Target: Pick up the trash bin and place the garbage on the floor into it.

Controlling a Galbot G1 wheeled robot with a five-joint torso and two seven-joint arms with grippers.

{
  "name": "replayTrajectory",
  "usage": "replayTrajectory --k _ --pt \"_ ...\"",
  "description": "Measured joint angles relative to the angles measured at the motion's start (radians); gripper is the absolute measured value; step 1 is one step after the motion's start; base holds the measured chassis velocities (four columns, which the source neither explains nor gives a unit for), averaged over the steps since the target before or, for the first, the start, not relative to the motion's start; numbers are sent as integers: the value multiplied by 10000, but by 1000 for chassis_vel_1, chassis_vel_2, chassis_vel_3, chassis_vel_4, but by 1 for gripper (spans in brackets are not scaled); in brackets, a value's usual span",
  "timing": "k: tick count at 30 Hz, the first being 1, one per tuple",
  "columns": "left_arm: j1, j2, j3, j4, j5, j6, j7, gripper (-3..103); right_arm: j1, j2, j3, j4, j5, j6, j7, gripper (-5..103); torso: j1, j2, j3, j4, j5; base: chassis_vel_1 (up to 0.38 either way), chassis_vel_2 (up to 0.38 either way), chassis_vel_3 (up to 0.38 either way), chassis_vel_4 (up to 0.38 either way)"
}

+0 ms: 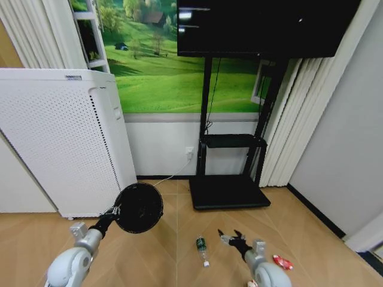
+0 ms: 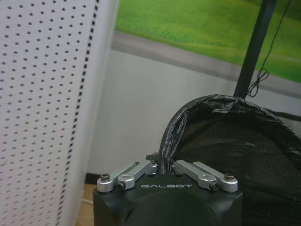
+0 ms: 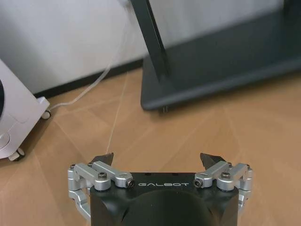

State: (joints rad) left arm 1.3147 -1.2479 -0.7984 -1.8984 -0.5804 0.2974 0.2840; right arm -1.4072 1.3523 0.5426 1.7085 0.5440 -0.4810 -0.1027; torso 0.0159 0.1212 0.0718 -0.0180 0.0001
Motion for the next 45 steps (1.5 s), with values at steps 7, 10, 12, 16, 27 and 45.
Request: replayTrajectory --k 7,10,12,16,27,45 --pt "-1447 71 1260 1391 -34 -278 311 4 912 766 -527 -1847 127 33 388 100 1 -1 3 0 -4 0 0 0 0" --pt "-1942 99 1821 1896 -37 -281 189 4 1278 1077 -594 -2512 -173 252 327 100 1 0 2 0 -1 0 0 0 0" --pt "-2416 40 2379 2297 10 -268 -128 4 1537 1319 -641 -3003 -512 460 176 100 1 -1 3 1 -1 0 0 0 0" --pt "-2810 -150 2843 2586 65 -224 -512 4 1709 1456 -690 -3321 -824 631 -39 100 1 -1 2 0 0 0 0 0 0" --pt "-3629 -677 4139 2939 384 14 -1858 4 1902 1474 -907 -4052 -1866 860 -785 100 1 -1 2 0 1 0 0 0 0" --pt "-3393 -318 4266 2365 278 192 -2191 4 2565 2370 -891 -5762 -3584 1720 -1072 100 1 -1 1 1 -2 0 0 0 0"
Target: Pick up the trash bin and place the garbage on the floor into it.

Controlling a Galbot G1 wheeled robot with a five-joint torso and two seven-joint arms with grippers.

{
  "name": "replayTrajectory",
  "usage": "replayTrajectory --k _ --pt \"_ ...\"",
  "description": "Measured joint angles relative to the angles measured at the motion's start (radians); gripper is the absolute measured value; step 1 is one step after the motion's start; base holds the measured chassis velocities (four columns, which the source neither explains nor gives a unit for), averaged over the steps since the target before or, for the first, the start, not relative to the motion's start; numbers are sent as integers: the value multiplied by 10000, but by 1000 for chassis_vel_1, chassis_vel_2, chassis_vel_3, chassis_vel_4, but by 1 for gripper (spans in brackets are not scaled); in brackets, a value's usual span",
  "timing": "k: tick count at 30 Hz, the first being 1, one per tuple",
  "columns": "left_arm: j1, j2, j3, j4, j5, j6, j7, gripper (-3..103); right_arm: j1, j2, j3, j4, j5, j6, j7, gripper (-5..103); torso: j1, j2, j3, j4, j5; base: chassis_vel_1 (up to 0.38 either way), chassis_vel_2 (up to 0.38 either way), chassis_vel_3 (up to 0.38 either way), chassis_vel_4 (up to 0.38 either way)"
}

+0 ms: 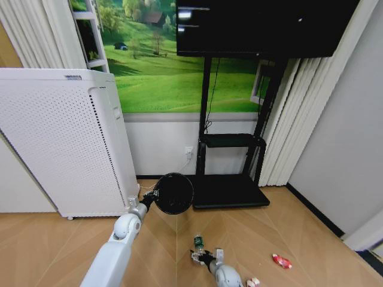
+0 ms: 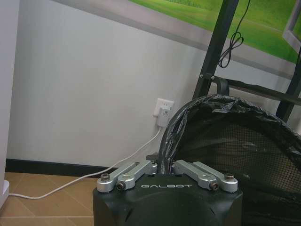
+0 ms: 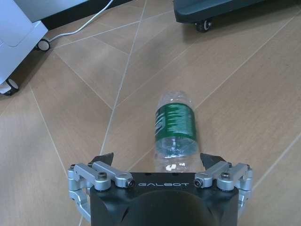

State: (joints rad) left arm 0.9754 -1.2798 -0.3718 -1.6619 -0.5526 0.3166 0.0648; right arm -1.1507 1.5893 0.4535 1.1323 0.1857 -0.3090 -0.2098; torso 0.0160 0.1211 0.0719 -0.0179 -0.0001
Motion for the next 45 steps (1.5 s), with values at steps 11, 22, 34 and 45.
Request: replayTrajectory --k 11,22,34,45 --pt "148 -29 -3 -111 15 40 49 4 -338 84 -79 540 9 -14 182 100 0 0 0 -2 0 0 0 0 0" --pt "186 -38 1 -111 67 -10 94 4 -116 185 -145 68 -188 246 328 100 0 0 0 0 1 0 0 0 0" --pt "336 31 -86 -222 75 -45 220 4 318 195 3 -860 -656 820 649 100 0 0 0 0 1 0 0 0 0" --pt "329 39 -169 -277 66 -47 214 4 925 193 100 -1857 -1402 1304 608 88 0 1 0 -1 0 0 0 0 0"
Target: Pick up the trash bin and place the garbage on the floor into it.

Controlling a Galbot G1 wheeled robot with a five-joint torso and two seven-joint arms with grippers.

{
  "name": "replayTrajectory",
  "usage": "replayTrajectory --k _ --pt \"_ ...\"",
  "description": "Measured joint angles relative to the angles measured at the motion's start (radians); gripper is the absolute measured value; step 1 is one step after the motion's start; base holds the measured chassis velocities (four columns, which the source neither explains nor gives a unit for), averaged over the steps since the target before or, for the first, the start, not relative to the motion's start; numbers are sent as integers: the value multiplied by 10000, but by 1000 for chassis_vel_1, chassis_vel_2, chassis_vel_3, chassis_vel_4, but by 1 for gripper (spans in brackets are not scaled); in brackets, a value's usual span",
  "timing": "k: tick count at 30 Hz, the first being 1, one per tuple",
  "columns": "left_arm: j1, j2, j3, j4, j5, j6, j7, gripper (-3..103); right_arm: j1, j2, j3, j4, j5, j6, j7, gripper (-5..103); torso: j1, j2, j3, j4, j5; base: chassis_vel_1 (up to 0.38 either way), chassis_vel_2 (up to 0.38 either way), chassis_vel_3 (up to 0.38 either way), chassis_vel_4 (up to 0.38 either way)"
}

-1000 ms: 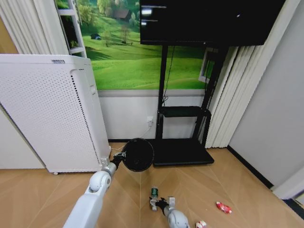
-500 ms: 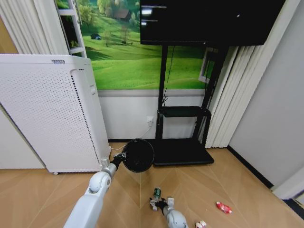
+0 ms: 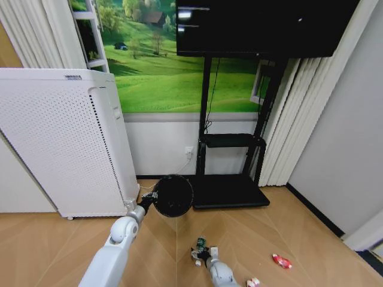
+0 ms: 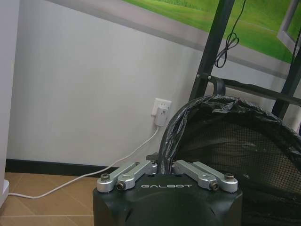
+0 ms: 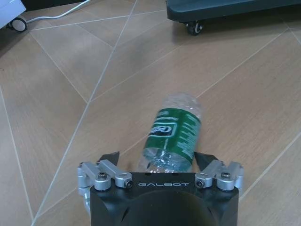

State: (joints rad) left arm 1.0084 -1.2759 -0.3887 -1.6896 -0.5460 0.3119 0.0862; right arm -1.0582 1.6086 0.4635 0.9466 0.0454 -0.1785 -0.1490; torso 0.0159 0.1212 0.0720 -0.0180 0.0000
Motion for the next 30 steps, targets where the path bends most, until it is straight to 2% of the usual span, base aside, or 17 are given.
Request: replayTrajectory --k 1,3,4,6,9,12,14,19,21,22,23,27,28,30 --pt "-3 0 -7 -1 -2 0 -6 4 23 -1 1 -43 -16 46 0 83 0 0 0 0 0 0 0 0 0" --pt "-10 -1 -11 0 -4 0 -11 4 34 -2 -2 -59 -17 69 0 83 0 0 0 0 0 0 0 0 0" --pt "-23 -3 -13 0 -4 0 -17 4 40 -2 -10 -72 -17 93 -4 72 0 0 0 0 0 0 0 0 0" --pt "-32 -11 -13 2 -4 0 -25 4 44 -3 -18 -82 -16 109 -4 72 0 0 0 0 0 0 0 0 0" --pt "-59 -75 -15 36 -6 0 -42 4 65 -3 -46 -86 29 115 5 56 0 0 0 0 0 0 0 0 0" --pt "-71 -105 -15 59 -6 0 -49 4 71 -3 -59 -85 30 116 11 50 0 0 0 0 0 0 0 0 0" --pt "-86 -134 -15 70 -6 0 -51 4 75 -4 -67 -85 26 132 25 40 0 0 0 -1 0 0 0 0 0" --pt "-87 -99 -10 71 -12 0 -52 4 -64 -13 -351 220 -3 229 65 30 0 0 0 0 0 0 0 0 0" --pt "-77 -81 3 70 -13 0 -28 4 -299 -353 -740 758 82 230 -170 23 0 0 0 3 8 0 0 0 0" --pt "-77 -81 3 70 -13 0 -28 4 -299 -353 -740 758 82 230 -170 23 0 0 0 3 8 0 0 0 0" --pt "-67 -80 5 71 -13 0 -24 4 -413 -629 -876 1049 148 230 -261 21 0 0 0 2 -2 0 0 0 0" --pt "-46 -29 5 74 -17 0 29 4 -789 -1441 -1241 2115 529 171 -476 20 0 0 0 -3 3 0 0 0 0" --pt "-46 -29 5 74 -17 0 29 4 -789 -1441 -1241 2115 529 171 -476 20 0 0 0 -3 3 0 0 0 0" --pt "-59 111 -23 105 -55 0 120 4 -1246 -2170 -1371 3412 838 75 -673 20 0 0 -1 0 6 0 0 0 0"
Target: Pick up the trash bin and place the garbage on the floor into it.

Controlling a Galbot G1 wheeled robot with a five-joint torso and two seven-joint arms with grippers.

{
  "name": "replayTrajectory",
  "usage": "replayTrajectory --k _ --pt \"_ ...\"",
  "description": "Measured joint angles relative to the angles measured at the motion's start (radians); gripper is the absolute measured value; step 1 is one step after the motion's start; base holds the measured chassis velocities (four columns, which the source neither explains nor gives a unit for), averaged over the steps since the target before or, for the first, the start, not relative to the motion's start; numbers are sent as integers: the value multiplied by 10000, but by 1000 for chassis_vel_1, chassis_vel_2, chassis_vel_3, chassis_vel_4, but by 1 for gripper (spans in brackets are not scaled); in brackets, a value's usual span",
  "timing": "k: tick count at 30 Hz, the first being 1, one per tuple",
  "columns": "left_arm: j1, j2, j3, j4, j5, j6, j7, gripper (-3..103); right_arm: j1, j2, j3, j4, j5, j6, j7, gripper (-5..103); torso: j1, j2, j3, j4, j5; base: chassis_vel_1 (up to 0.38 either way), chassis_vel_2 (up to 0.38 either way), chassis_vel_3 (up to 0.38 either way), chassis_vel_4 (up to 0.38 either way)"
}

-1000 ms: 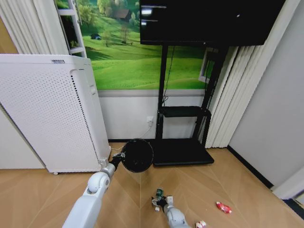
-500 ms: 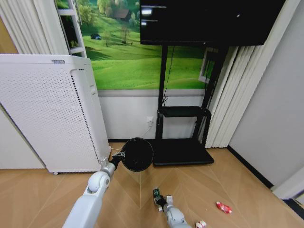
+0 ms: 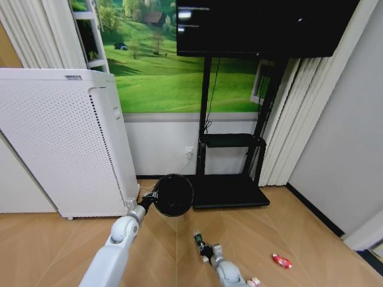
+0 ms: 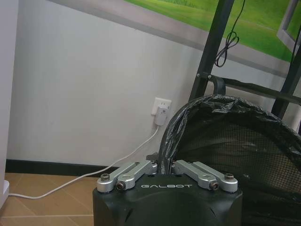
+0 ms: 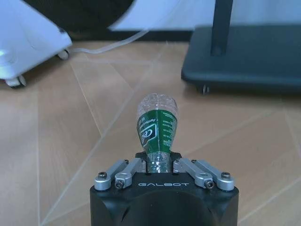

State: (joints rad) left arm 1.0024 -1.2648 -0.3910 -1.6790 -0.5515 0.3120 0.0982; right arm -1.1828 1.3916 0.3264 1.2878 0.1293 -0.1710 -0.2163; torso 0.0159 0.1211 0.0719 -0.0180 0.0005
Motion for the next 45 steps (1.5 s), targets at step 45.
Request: replayTrajectory --k 45 --pt "-3061 -715 4757 2533 -217 -49 -694 4 -843 -6574 1049 7503 3092 -69 -458 20 1 1 1 -1 -5 0 0 0 0"
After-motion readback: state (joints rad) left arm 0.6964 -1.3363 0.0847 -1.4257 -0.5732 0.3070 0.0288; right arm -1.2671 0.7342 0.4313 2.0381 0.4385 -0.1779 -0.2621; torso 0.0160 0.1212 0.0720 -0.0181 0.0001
